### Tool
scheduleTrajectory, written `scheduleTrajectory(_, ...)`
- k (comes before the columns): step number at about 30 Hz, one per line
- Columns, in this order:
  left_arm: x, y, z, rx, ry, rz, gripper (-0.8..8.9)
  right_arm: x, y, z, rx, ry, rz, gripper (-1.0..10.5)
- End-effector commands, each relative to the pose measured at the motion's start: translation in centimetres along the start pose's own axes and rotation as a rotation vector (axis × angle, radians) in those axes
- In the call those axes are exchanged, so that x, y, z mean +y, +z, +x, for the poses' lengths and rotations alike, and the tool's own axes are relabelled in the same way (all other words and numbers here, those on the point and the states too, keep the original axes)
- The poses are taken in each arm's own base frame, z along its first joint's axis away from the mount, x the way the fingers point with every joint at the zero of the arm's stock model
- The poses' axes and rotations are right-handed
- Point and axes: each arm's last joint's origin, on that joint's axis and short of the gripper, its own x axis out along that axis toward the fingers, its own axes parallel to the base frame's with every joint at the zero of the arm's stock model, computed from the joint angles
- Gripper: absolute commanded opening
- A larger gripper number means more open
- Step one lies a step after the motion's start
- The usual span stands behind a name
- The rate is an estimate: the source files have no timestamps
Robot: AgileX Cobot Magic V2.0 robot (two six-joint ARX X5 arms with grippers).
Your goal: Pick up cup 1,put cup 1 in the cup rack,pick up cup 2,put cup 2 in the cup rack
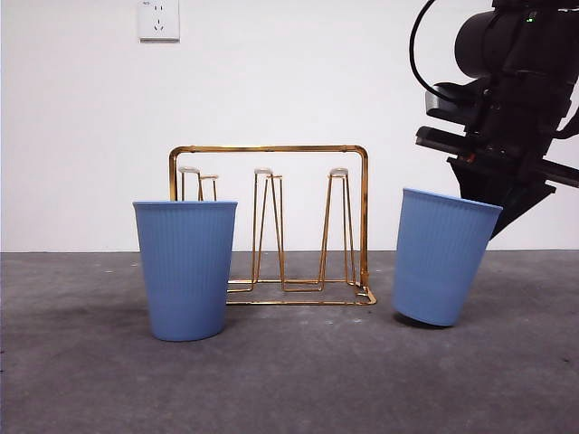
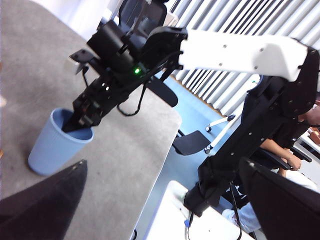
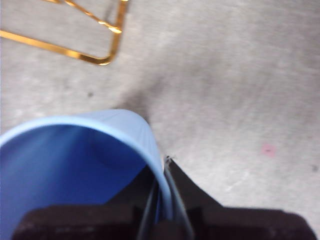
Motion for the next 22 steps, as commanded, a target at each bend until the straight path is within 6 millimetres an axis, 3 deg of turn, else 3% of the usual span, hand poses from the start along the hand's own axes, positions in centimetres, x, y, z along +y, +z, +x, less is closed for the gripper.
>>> scheduleTrajectory(1,-0.4,0.5,0.1,-0.034,-0.026,-0.004,7.22,0.2,0.1,-0.8,-0.029,0.012,-0.002,-0.1)
scheduleTrajectory(4,-0.9,1.3,0.2,-0.087,-0.063,0.007,7.22,0.7,0.0,-3.3,-0.106,0.026,-0.017,-0.1)
scheduleTrajectory(7,-1.6,2.4,0.1,-0.159,-0.113,0.020,7.22,1.6,-0.4,-7.2,-0.224,0.089,-0.036,-0.1)
scheduleTrajectory(18,-4.7,6.0,-0.1,-0.456,-0.384,0.112,7.22,5.8,-5.5,-26.6,-0.880,0.346,-0.199,-0.1)
scheduleTrajectory(22,-4.9,6.3,0.9,-0.515,-0.430,0.127,7.22,6.9,-7.4,-31.7,-1.101,0.442,-0.272,-0.1)
